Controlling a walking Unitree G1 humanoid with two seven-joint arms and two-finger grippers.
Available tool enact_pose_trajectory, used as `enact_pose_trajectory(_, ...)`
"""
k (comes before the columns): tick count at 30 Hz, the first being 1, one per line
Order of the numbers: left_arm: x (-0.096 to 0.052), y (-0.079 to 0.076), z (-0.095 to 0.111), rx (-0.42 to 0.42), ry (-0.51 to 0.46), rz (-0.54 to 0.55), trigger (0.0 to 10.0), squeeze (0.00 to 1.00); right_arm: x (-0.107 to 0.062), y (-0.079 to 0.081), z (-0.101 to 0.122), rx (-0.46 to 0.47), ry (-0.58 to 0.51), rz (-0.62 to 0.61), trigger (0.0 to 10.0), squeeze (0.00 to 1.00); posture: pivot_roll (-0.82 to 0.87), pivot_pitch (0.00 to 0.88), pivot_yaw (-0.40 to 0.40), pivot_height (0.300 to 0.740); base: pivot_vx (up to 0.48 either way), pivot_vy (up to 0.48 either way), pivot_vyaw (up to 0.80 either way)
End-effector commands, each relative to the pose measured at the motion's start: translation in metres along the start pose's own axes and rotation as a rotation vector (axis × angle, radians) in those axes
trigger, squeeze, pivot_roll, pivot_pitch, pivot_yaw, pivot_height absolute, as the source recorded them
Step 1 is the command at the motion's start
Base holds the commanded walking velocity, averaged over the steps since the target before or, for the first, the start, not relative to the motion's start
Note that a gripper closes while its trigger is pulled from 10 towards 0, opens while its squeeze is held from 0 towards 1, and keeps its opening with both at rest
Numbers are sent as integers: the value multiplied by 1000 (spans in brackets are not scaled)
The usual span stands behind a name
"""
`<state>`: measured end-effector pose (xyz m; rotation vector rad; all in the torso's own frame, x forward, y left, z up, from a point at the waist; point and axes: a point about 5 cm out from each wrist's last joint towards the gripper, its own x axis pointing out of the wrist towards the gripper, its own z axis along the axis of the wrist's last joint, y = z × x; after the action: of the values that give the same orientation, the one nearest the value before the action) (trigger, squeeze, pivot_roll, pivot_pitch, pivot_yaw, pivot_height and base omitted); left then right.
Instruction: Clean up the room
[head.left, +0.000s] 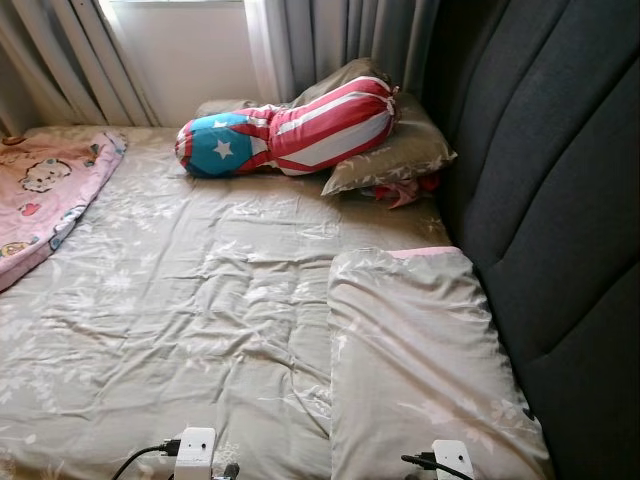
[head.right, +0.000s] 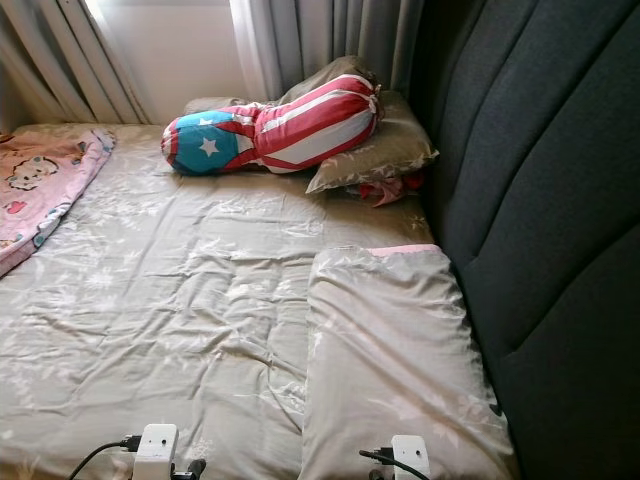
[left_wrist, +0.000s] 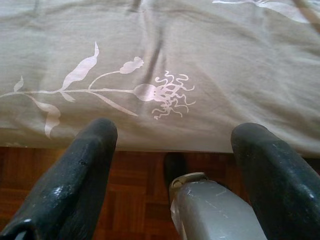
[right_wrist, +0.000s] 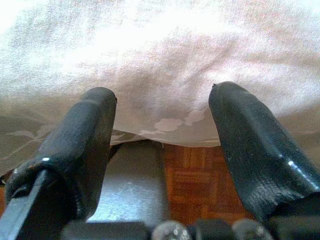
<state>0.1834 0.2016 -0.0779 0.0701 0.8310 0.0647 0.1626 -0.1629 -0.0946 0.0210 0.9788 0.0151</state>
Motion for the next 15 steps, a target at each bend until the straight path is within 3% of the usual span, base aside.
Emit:
enact_pose_trajectory(1, -1, 2, -4, -4, 29, 9, 10000, 0, 0, -2, 0, -26, 7, -5, 10000, 0, -4, 0, -6, 740, 0, 0, 0)
enact_pose_trajectory(15, 1, -1, 0, -27, 22, 13, 10000, 0, -1, -26, 8, 25, -27, -92, 10000, 0, 2, 0, -39, 740, 0, 0, 0)
